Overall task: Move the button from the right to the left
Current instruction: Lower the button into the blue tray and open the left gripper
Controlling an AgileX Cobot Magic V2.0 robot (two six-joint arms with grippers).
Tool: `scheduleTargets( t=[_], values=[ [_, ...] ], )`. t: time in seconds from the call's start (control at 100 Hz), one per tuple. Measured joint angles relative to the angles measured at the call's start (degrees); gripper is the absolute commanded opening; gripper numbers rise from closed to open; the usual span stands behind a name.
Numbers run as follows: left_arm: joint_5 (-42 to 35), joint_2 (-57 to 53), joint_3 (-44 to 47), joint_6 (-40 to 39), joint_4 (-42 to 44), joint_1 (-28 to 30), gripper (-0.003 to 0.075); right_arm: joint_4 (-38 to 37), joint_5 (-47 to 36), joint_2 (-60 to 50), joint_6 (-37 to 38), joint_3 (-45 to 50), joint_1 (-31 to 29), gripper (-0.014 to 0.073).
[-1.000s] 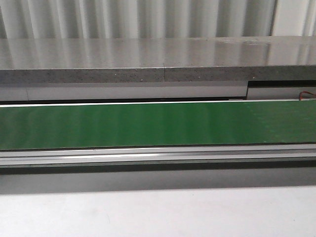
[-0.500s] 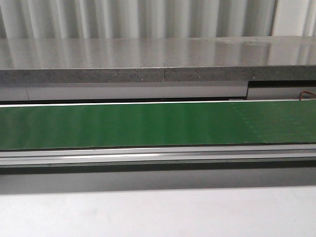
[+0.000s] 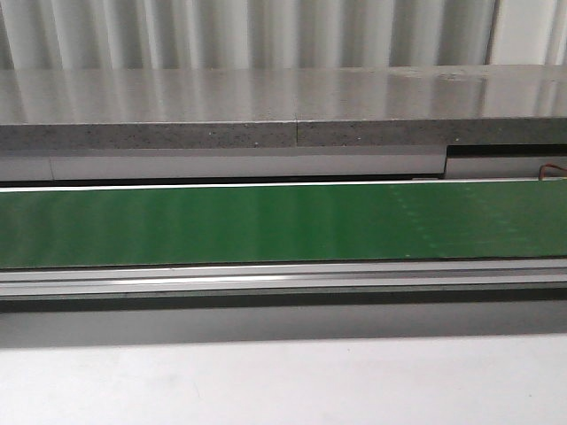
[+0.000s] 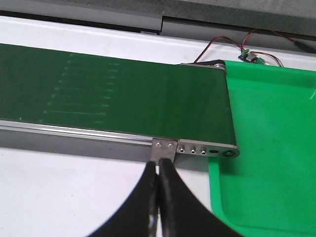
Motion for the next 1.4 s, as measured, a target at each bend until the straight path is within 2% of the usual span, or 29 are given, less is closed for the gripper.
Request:
scheduleTargets(
  t=[0.09, 0.1, 0.16, 0.41, 0.56, 0.95, 1.399],
  values=[
    [0.00, -2.32, 0.00, 0.00, 0.00, 0.00, 0.0111, 0.00, 0.00, 0.00, 0.00, 0.00, 0.00, -0.0066],
    [0.00, -2.74, 0.00, 0.00, 0.00, 0.00, 0.0071, 0.00, 0.00, 0.00, 0.00, 0.00, 0.00, -0.0066],
    [0.00, -4.54, 0.00, 0.00, -0.58, 0.00, -0.0020, 0.00, 0.00, 0.00, 0.00, 0.00, 0.00, -0.0066],
    [-1.37, -11.08, 0.04, -0.11, -5.33, -0.96, -0.0021, 0.00, 0.00, 0.00, 0.00, 0.00, 0.00, -0.0066],
    [-5.71, -16.82, 2.35, -0.86, -5.82, -4.88, -0.0021, 0.00, 0.00, 0.00, 0.09, 0.00, 0.00, -0.0066],
    [-24.13, -34.21, 21.21, -4.33, -6.43, -18.45, -0.0020, 0.00, 0.00, 0.00, 0.09, 0.00, 0.00, -0.0066],
    [-38.50, -51.55, 40.58, -4.54, -7.44, -28.41, -0.0020, 0.00, 0.00, 0.00, 0.09, 0.00, 0.00, -0.0066]
  ],
)
